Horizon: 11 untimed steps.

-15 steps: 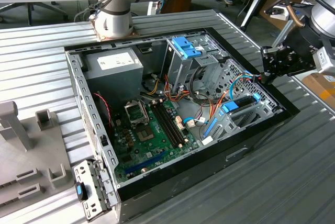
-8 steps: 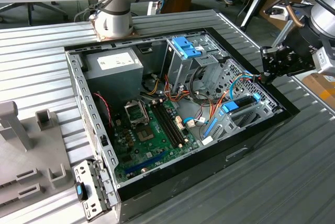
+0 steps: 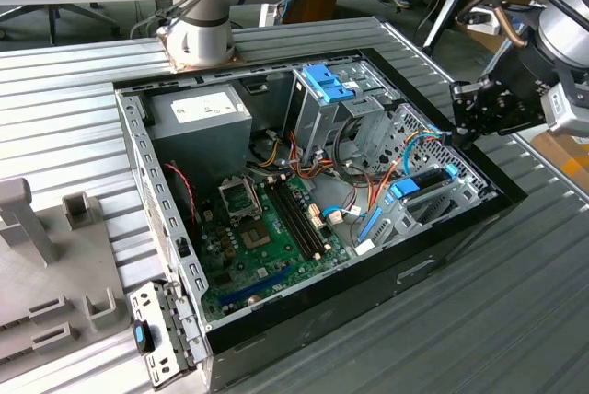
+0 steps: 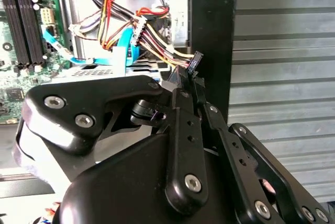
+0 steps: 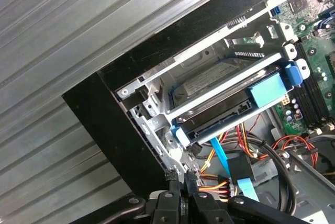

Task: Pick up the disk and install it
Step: 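Insert the first disk wire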

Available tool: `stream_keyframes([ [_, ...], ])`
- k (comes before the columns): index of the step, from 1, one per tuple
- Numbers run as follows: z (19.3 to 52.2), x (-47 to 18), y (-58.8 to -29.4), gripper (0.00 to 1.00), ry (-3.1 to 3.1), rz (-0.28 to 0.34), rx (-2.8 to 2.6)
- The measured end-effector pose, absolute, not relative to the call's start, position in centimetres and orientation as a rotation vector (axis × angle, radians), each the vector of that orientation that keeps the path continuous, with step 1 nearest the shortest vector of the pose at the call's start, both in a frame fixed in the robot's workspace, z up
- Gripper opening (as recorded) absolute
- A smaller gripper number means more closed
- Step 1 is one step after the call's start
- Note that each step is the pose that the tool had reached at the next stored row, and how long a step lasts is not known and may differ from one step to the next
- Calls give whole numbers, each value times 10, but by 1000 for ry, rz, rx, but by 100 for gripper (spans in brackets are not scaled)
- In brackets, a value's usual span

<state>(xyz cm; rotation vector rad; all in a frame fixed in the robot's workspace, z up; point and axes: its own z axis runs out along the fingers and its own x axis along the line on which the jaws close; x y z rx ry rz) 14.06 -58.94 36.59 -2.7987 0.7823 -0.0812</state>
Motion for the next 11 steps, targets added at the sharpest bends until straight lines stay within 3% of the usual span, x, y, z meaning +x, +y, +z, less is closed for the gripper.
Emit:
stream_keyframes([
  [11,367,125,-589,16,895,-94,-2762],
])
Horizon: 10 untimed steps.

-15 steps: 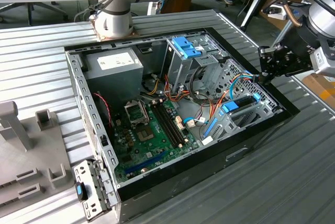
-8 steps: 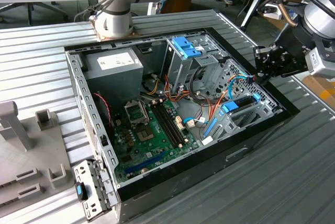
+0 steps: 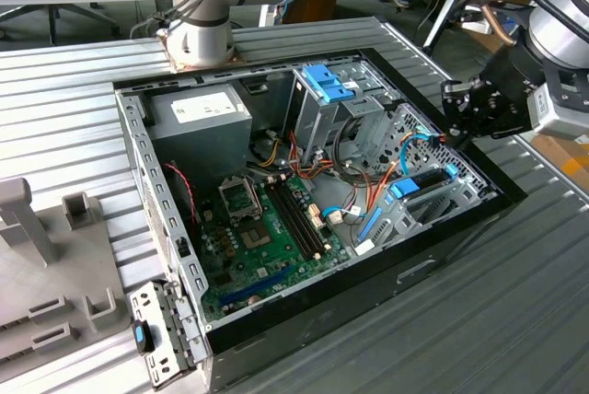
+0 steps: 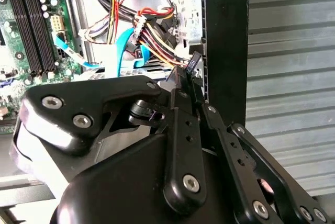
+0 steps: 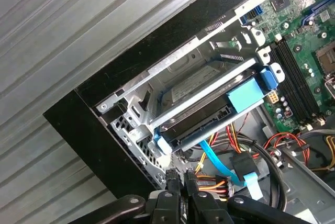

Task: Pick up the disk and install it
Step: 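Insert the first disk wire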

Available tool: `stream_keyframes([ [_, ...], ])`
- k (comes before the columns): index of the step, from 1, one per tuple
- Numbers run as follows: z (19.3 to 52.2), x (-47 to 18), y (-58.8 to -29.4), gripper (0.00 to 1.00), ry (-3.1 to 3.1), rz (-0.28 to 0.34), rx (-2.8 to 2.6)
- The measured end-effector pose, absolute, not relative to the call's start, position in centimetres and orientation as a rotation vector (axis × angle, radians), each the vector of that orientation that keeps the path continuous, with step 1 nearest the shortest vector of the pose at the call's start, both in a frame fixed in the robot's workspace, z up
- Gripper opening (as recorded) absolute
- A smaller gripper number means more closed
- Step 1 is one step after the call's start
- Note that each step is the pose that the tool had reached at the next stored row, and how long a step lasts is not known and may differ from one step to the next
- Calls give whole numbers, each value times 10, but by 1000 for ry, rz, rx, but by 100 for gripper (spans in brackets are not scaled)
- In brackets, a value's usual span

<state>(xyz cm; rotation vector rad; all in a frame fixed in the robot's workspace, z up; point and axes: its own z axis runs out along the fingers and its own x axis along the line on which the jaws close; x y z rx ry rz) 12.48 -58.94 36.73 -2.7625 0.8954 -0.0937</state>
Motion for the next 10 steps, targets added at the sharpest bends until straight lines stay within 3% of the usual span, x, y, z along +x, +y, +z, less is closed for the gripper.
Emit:
stream_keyframes([
  [10,367,123,-589,16,1081,-117,-2700],
])
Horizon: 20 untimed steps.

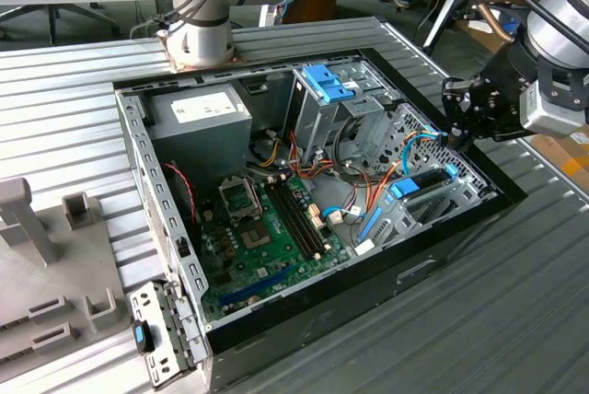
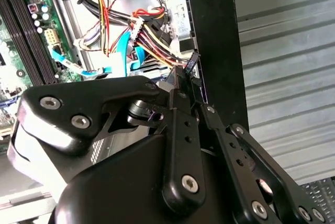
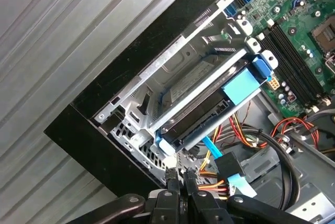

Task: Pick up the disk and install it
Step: 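Insert the first disk wire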

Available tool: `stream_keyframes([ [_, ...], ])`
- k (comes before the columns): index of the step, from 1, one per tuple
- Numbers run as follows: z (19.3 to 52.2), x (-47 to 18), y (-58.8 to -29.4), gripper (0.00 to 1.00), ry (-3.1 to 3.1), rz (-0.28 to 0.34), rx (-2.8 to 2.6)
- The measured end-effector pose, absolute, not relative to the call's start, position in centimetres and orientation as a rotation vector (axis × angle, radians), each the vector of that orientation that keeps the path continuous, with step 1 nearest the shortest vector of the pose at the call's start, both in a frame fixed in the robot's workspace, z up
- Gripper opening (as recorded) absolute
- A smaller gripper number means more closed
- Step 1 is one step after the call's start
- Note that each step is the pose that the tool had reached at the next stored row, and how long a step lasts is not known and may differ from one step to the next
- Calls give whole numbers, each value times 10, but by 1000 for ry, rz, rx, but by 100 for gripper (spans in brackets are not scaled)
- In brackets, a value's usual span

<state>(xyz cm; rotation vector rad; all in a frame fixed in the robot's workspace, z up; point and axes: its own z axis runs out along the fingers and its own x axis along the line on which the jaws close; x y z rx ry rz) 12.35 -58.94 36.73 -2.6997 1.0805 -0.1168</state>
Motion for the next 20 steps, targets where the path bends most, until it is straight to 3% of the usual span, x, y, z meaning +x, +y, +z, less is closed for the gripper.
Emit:
stream_keyframes([
  [20,368,112,-589,16,1410,-158,-2554],
])
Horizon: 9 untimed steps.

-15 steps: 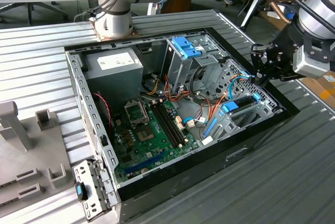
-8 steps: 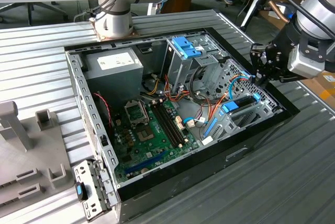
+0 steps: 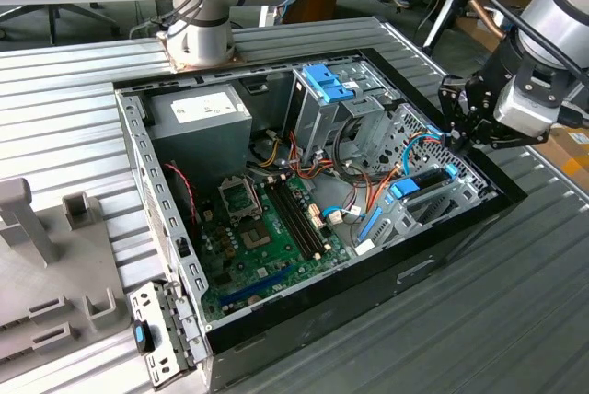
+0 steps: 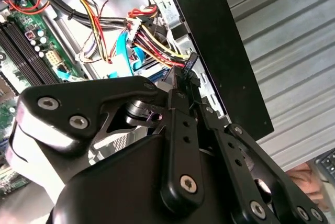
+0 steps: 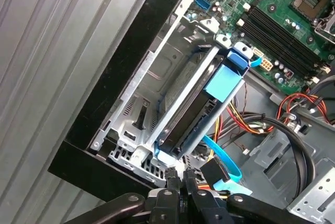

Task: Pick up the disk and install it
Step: 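Insert the first disk wire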

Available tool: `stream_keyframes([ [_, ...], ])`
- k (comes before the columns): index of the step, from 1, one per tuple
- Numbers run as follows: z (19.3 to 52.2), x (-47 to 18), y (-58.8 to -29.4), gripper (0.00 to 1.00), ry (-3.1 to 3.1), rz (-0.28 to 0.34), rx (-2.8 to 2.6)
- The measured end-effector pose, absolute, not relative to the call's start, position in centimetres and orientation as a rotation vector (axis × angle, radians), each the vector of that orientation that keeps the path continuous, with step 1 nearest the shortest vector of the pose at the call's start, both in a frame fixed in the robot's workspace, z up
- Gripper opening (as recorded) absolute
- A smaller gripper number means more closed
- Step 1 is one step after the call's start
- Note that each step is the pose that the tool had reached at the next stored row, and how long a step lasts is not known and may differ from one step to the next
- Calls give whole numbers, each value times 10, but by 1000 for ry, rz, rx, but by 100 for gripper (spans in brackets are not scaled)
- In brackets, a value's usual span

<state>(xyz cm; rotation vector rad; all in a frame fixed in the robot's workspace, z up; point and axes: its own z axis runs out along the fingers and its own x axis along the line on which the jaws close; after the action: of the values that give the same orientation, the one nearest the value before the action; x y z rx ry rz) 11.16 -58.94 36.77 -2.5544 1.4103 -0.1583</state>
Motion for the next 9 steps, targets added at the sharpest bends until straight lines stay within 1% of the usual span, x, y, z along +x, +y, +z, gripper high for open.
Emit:
stream_keyframes([
  [9,368,110,-589,16,1514,-171,-2498],
])
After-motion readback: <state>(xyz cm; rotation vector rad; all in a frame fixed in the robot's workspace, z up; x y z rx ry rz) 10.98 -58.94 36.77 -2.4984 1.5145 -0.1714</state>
